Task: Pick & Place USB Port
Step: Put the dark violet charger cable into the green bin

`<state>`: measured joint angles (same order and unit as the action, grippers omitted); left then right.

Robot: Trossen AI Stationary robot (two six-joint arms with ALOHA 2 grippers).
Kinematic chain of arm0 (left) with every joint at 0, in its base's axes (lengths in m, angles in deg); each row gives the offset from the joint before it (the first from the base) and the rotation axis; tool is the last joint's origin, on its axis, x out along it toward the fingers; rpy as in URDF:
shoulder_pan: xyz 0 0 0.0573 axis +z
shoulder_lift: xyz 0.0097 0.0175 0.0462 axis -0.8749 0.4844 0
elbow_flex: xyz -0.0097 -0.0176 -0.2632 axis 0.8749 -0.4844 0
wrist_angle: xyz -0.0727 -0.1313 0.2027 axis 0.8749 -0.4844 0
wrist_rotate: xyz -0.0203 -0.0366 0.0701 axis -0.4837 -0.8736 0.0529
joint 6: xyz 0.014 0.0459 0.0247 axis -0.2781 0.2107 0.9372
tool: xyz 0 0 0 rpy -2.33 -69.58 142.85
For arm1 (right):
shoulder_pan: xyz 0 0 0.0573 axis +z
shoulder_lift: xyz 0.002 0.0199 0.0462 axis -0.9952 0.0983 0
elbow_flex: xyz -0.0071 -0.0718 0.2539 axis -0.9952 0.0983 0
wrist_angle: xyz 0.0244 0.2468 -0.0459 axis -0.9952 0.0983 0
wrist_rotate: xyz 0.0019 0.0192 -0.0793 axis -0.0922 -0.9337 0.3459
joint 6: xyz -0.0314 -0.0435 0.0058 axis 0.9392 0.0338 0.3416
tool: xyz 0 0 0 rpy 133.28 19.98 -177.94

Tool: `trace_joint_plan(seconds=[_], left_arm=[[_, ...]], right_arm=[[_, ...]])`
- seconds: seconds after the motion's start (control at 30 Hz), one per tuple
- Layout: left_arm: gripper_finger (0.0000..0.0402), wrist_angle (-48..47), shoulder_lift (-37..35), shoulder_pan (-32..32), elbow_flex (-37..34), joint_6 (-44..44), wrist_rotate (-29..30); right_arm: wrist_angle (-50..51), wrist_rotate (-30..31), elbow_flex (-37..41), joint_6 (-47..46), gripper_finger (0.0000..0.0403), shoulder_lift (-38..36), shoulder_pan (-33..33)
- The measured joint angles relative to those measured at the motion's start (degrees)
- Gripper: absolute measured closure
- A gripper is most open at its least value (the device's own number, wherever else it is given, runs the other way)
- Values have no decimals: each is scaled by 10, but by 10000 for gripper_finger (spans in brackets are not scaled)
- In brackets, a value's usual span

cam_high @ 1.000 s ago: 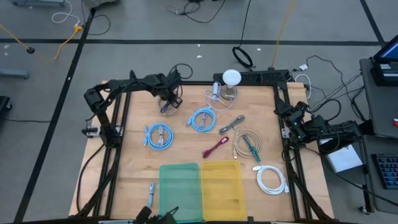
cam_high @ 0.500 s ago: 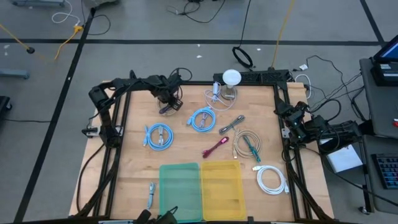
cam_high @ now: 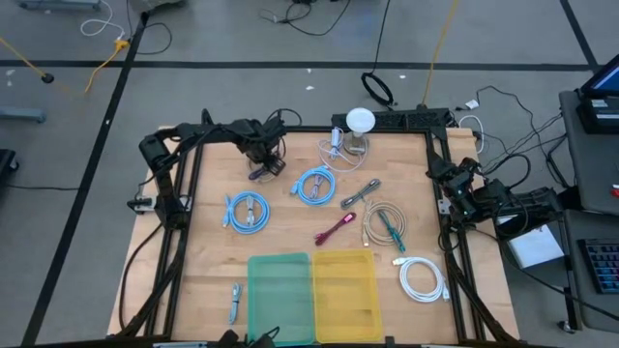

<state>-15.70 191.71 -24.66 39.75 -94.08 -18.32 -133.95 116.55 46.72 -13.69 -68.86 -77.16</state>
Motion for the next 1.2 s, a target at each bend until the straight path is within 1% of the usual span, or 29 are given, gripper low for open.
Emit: trace_joint_plan(seconds=[0.2, 0.4, 0.57, 0.7, 0.77, 0.83, 0.9, 0.93, 1.1, 1.2], left_arm=[[224, -22, -19, -6, 2, 0, 0], [224, -25, -59, -1, 3, 0, 7], [224, -21, -81, -8, 3, 0, -28], [224, -35, -81, -33, 3, 15, -33], [224, -33, -78, -48, 3, 24, -16], [224, -34, -76, -60, 3, 33, 18], [224, -33, -77, -66, 3, 39, 49], [224, -33, -77, -66, 3, 40, 54], [224, -32, -77, -53, -9, 37, 53], [224, -28, -77, -43, -31, 30, 30]], right_arm=[[0, 0, 0, 0, 403, 0, 0], [2, 0, 0, 0, 403, 0, 0], [6, 0, 0, 0, 403, 0, 0], [7, 0, 0, 0, 403, 0, 0], [6, 0, 0, 0, 403, 0, 0], [7, 0, 0, 0, 403, 0, 0], [7, 0, 0, 0, 403, 0, 0], [7, 0, 0, 0, 403, 0, 0], [7, 0, 0, 0, 403, 0, 0], [7, 0, 0, -4, 403, 0, 0]])
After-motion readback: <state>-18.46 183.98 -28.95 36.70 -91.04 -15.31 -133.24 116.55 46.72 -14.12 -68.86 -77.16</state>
